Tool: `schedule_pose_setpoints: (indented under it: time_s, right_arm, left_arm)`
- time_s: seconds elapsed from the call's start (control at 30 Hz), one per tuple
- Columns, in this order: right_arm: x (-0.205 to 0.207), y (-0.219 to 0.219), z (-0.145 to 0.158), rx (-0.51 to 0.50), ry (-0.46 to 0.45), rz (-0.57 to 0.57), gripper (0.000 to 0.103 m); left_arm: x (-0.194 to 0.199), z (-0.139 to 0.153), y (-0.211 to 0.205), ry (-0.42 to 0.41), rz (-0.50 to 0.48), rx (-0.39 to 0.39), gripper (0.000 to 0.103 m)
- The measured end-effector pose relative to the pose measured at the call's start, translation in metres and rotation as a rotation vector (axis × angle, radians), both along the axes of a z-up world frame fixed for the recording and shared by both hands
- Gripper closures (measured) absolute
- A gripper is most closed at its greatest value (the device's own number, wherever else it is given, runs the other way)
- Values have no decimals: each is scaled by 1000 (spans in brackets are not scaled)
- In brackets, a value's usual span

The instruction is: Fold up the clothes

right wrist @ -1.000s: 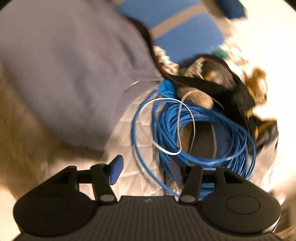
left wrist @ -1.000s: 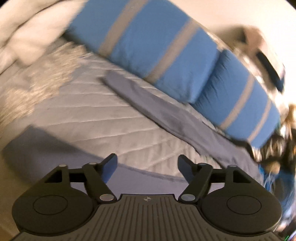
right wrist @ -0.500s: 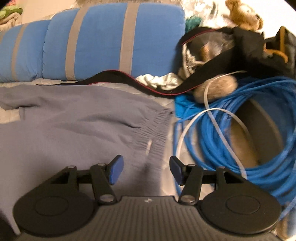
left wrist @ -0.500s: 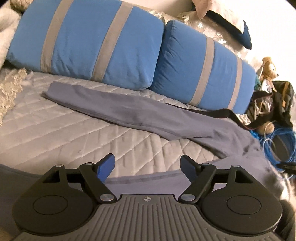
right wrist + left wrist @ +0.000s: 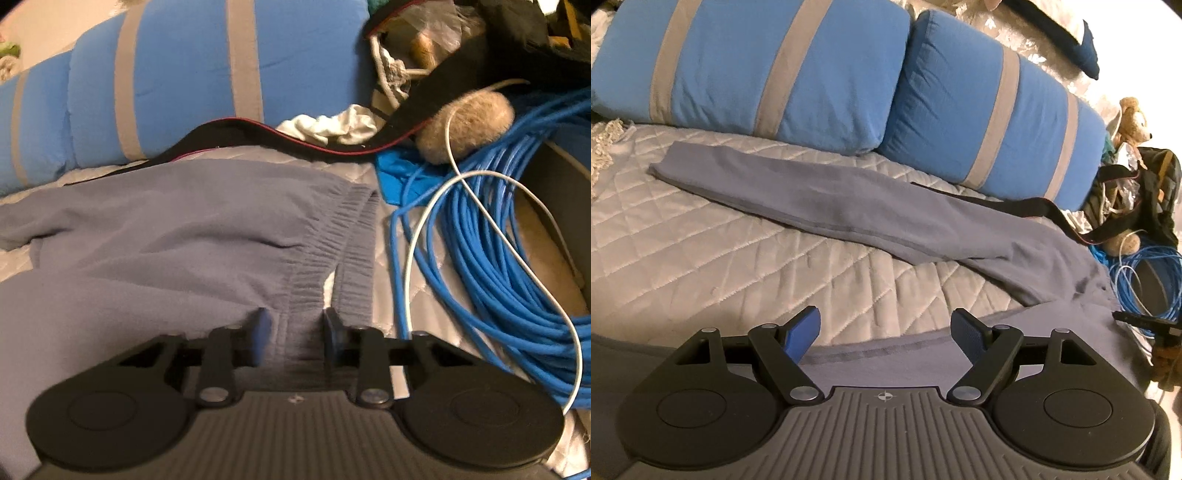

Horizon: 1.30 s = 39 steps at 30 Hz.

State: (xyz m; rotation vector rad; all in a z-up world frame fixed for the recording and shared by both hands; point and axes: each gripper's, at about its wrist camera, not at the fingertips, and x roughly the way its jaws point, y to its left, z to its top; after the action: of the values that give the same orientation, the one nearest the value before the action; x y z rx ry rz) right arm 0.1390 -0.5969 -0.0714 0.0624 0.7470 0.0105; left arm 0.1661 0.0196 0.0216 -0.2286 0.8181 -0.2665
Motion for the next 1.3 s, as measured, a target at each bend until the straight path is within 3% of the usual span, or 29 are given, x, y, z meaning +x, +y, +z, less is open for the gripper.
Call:
schedule_pose_setpoints:
  time_s: [0.07,0.1,0.4,0.7,0.8,0.87,0.97,1.03,1.1,1.17,1.3]
  right_arm:
    - [1,3,2,-17,-3,-10,78]
    - [0,3,5,-34,-11,-19,94]
    - [-9,0,22,-133,-49,-70,97]
    - [2,-7,6,-199,-22,-186,99]
    - [6,-12,1,-317,-7,-306,103]
    - [3,-36,4,-213,36,-362,102]
    - [-10,-34,13,-202,13,-314,102]
    - [-15,-30,20,-170,12,-254,82]
    - [-16,-27,27,-162,6,-238,82]
    - [-17,-24,32,-133,4,-229,70]
    - [-22,-6,41,-113,-2,-174,34]
  left_arm:
    - [0,0,-3,-1,-11,1,26]
    - [0,0,-5,-2,-16,2,26]
    - [1,3,-12,6,-31,-21,26]
    - [0,9,-17,-4,-60,-41,26]
    - [0,11,-16,-4,-58,-52,26]
    - [-1,12,-14,-6,-58,-62,26]
    - [-3,15,-11,-16,-65,-74,26]
    - [-4,16,-9,-18,-62,-79,26]
    - [-3,15,-8,-14,-55,-86,26]
    - [-4,17,-8,-20,-60,-97,26]
    - [-8,19,-6,-36,-61,-102,26]
